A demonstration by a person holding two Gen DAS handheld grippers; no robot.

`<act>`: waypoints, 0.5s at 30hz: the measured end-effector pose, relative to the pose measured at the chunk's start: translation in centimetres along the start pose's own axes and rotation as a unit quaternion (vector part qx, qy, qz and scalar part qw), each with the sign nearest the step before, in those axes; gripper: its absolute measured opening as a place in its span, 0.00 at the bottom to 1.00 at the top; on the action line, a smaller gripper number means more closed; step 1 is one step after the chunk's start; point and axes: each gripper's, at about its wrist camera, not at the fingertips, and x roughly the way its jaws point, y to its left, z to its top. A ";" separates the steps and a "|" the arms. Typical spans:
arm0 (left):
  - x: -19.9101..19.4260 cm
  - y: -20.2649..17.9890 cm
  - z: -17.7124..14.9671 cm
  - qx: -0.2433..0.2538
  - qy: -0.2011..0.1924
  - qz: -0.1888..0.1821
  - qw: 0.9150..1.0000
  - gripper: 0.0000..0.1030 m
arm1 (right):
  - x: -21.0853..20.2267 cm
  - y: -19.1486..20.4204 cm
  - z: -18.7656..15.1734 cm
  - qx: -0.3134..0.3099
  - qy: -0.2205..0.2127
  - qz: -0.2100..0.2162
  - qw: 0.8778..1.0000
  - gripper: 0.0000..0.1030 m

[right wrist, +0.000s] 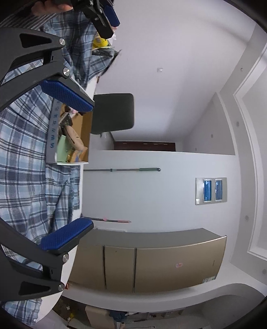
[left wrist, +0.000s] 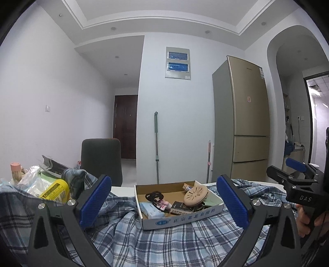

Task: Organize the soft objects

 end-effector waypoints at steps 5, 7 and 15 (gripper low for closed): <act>0.6 0.0 -0.9 -0.001 0.012 -0.001 1.000 1.00 | -0.2 0.2 0.0 -0.007 -0.001 0.003 1.000 1.00; 0.7 0.0 -1.0 -0.001 0.017 -0.001 1.000 1.00 | -0.3 0.2 -0.1 -0.005 -0.002 0.005 1.000 1.00; 0.9 0.1 -1.1 -0.001 0.018 0.007 1.000 1.00 | -0.2 0.0 -0.1 -0.002 0.005 0.006 1.000 1.00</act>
